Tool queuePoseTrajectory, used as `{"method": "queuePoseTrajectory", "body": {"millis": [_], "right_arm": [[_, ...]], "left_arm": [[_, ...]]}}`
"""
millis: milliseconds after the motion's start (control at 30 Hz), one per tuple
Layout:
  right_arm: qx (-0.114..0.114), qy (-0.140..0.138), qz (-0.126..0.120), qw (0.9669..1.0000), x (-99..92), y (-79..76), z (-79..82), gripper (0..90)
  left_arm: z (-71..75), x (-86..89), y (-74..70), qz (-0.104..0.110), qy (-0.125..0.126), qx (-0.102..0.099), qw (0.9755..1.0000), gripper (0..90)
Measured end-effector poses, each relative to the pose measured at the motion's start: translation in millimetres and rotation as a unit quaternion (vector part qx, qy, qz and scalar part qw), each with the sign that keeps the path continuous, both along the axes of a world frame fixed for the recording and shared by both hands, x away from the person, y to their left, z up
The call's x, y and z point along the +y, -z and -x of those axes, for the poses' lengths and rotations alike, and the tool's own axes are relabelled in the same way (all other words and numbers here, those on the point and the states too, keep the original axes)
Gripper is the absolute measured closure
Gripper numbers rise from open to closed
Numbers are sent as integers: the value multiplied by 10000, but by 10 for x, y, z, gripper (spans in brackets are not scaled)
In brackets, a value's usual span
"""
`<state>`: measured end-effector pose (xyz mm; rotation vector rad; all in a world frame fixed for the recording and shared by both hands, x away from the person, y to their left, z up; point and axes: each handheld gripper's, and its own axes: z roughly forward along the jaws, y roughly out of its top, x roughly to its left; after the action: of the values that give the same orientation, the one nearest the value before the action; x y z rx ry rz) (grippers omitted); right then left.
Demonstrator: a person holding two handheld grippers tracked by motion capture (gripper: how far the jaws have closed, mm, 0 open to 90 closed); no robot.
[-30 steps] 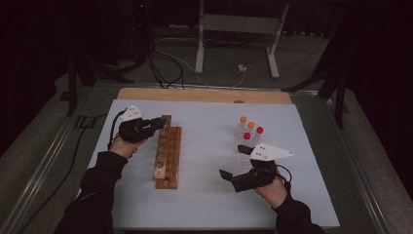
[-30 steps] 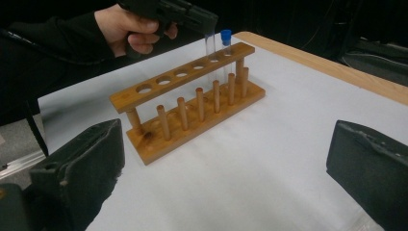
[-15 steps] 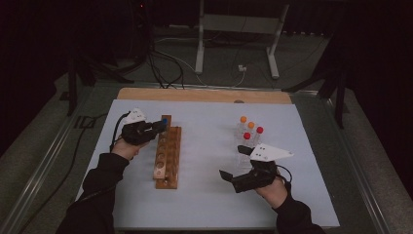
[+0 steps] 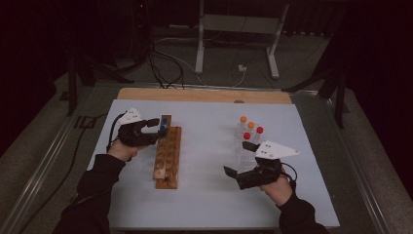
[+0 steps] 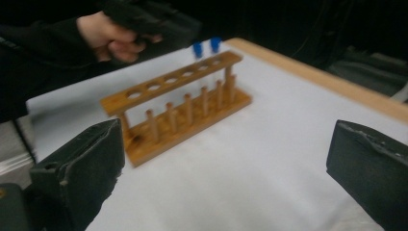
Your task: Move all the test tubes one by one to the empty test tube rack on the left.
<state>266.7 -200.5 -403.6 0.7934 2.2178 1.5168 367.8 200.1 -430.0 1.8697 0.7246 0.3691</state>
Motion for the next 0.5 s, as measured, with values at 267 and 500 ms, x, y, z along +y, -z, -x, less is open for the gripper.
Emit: {"method": "queuePoseTrajectory", "body": {"millis": [267,500], "right_arm": [[-84,319,10,9995,-326,-110,-157,0],[81,888,39,9960,-549,-43,-327,0]], "left_arm": [[303,-49,-114,182,562,30,9982,78],[485,-83,-108,354,778,-10,9963,24]]}}
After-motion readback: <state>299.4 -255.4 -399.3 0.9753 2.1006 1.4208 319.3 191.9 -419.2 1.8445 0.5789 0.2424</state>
